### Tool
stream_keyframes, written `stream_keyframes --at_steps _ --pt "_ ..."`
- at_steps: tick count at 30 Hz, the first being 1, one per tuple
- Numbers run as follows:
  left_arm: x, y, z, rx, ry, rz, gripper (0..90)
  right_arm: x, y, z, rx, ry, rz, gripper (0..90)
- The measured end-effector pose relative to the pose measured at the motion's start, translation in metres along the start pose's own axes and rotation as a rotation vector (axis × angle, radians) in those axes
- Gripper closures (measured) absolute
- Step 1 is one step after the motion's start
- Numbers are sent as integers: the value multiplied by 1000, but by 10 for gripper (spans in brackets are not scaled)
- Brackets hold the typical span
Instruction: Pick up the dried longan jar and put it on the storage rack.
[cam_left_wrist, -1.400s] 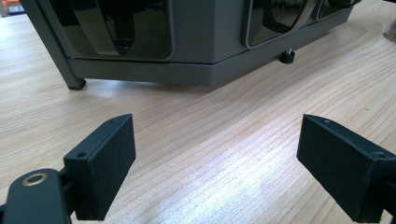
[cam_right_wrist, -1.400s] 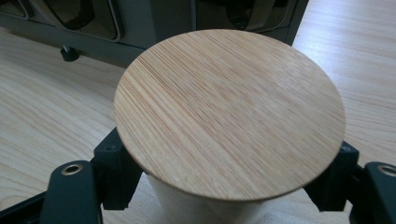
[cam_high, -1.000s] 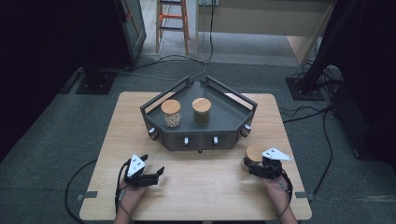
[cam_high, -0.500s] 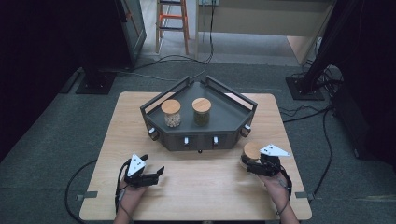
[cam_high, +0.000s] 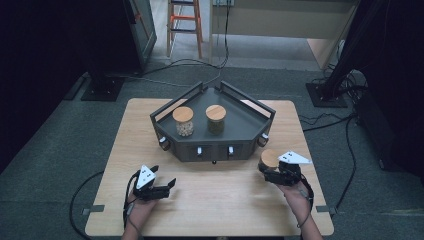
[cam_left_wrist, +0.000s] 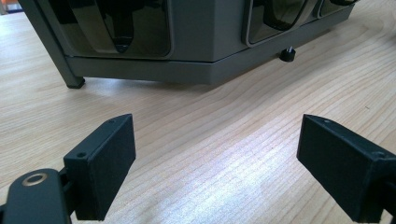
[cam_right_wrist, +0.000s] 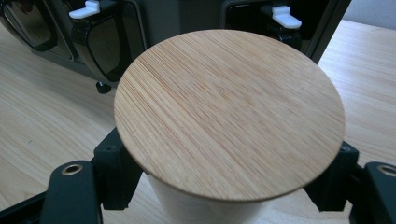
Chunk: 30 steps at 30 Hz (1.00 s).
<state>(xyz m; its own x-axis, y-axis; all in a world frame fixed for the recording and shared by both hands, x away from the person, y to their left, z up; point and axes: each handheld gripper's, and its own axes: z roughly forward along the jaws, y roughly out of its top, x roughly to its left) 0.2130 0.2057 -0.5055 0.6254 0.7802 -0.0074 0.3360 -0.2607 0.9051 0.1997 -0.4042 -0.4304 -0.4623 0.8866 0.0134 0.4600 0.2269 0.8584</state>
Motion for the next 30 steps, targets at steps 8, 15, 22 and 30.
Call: stream_keyframes --at_steps 8,15,22,30 --pt "1 0 0 1 1 -5 115 1 7 -1 6 3 -2 255" --pt "0 0 0 2 0 0 115 1 13 -3 7 1 -9 255" --pt "1 0 0 1 -3 1 115 -1 20 -6 10 -1 -8 255" --pt "1 0 0 0 -5 5 115 2 26 -7 15 -2 -25 255"
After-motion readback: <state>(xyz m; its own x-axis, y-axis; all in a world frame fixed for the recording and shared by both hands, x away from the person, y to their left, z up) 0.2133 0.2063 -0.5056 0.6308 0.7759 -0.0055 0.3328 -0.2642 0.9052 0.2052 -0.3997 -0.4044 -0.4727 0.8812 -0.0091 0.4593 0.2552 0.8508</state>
